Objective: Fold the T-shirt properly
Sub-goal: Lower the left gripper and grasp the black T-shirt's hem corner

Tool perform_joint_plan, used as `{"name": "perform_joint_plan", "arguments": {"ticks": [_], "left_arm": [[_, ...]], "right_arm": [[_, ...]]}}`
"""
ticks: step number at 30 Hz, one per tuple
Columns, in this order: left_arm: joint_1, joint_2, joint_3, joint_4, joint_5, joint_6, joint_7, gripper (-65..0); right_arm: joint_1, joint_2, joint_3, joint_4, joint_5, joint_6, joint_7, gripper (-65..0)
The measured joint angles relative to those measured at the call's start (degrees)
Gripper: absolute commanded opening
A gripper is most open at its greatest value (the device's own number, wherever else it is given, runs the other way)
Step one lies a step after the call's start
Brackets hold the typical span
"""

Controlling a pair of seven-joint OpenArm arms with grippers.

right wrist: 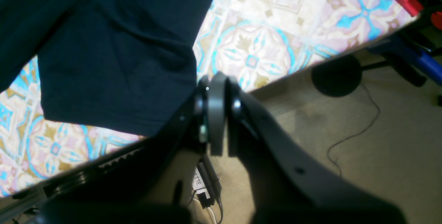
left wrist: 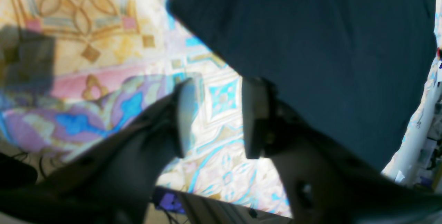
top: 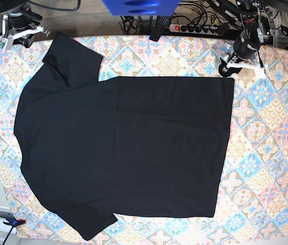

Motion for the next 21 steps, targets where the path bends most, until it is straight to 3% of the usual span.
{"name": "perform_joint_plan", "arguments": {"ticks": [21], "left_arm": [[-8.63,1.62,-0.09,-10.4,-0.55,-0.28,-0.31,-36.4]], "right_arm": [[0.02,0.0,-0.04,0.15,0.02,0.0,-0.11,-65.0]]}}
